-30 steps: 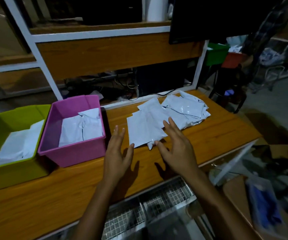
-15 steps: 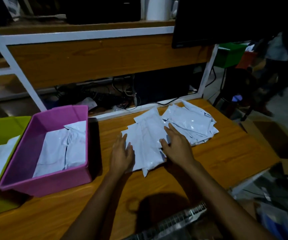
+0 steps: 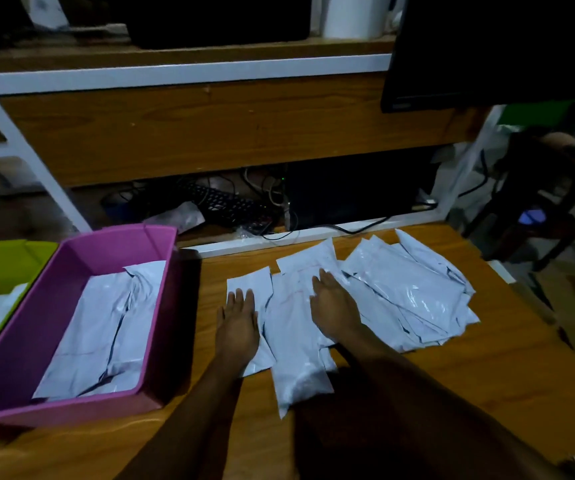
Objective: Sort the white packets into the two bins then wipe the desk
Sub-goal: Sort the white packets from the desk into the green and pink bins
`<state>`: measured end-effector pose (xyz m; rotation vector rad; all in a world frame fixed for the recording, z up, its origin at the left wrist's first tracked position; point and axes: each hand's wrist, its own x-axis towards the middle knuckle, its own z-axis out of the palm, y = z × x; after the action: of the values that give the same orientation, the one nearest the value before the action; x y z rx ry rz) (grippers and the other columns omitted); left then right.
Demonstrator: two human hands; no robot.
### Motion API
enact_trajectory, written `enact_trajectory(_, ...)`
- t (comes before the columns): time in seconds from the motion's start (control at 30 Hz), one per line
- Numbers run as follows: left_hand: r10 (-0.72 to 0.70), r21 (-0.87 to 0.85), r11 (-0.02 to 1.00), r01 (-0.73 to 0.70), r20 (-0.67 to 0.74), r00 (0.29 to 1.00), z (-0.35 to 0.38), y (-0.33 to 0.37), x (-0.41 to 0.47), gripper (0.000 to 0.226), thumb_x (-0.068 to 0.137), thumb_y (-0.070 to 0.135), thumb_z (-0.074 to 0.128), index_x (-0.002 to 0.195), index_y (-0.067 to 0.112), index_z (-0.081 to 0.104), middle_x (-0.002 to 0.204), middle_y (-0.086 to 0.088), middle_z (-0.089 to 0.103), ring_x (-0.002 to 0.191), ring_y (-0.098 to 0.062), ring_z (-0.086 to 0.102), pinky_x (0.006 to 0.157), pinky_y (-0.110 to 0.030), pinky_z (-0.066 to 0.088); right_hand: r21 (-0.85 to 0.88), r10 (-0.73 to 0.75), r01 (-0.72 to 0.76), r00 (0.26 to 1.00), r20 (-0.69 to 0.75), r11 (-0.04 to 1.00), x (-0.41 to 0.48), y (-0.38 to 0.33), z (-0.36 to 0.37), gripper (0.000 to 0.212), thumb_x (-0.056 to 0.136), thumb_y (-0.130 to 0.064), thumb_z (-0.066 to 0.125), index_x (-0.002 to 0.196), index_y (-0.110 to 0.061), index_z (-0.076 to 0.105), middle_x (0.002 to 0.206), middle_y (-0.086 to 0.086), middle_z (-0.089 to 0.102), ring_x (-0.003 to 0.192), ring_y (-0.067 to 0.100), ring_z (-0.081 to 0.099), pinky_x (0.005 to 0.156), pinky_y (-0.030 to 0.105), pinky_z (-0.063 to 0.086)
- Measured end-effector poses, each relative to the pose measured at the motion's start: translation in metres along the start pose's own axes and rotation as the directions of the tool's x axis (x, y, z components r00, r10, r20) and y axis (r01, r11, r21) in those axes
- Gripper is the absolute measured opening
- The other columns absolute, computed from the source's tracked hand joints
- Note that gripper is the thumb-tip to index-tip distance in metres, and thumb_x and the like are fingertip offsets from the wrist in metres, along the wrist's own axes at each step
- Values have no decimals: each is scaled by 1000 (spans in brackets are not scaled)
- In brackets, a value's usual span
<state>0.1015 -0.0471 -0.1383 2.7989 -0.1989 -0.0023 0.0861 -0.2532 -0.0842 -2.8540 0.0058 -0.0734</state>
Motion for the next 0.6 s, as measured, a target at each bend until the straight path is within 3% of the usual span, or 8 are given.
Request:
enact_trajectory(0.1,-42,-12,999,41,-38,998,-3,-2,8,52,99,19,36,150,15,28,159,-12,20,149,-30,11,120,-48,11,-30,24,-23,999,35,999,11,3,11,63,99,-43,36,151,-9,22,160,14,14,148,27,12,119,38,14)
enact_trajectory(0.17,-102,-79,992,98,-47,994,-1,0,6,53,102,34,31,150,12,29,159,-13,20,149,-30,10,120,-48,10,-49,13,-12,999,31,999,13,5,20,62,99,-42,37,151,-13,21,160,15,13,148,31,13,119,43,14)
enact_trajectory(0.27,-186,-28,982,186,-29,982,9,3,5,74,95,61,10,153,17,16,162,-10,5,149,-29,-4,119,-47,4,-55,-26,25,999,-25,998,13,8,31,53,94,-31,51,143,-11,42,152,19,34,139,37,35,110,49,32)
enact_trajectory(0.33,-179,42,983,181,-39,983,14,2,5,81,87,65,-2,153,20,15,162,-10,3,149,-31,-7,118,-48,3,-47,-21,18,998,-52,999,15,8,36,53,85,-24,66,135,-11,53,146,18,44,133,37,45,104,48,40)
enact_trajectory(0.4,-164,50,985,166,-40,986,14,2,8,80,88,60,-4,151,22,26,161,-10,11,149,-33,-1,118,-49,7,-37,-21,19,999,-50,999,15,7,36,58,80,-9,69,135,-11,53,148,16,42,136,35,41,107,46,38)
enact_trajectory(0.47,-151,29,988,153,-63,987,12,3,8,70,94,51,4,145,21,42,158,-9,26,148,-34,12,117,-51,18,-30,-25,24,998,-51,999,17,8,36,60,85,3,52,143,-10,42,156,14,28,144,34,25,114,43,26)
enact_trajectory(0.53,-148,24,988,149,-64,987,12,1,9,52,101,38,19,141,20,47,156,-7,31,147,-33,17,117,-50,22,-10,-33,33,998,-47,999,20,9,33,62,89,7,40,148,-9,32,160,12,17,148,30,13,118,39,18)
enact_trajectory(0.6,-136,-21,991,135,-50,989,12,-1,11,42,103,26,32,140,17,48,156,-7,31,147,-32,16,118,-48,20,-6,-22,22,999,-24,1000,22,9,27,62,91,6,39,149,-10,27,161,10,12,149,26,9,118,35,17)
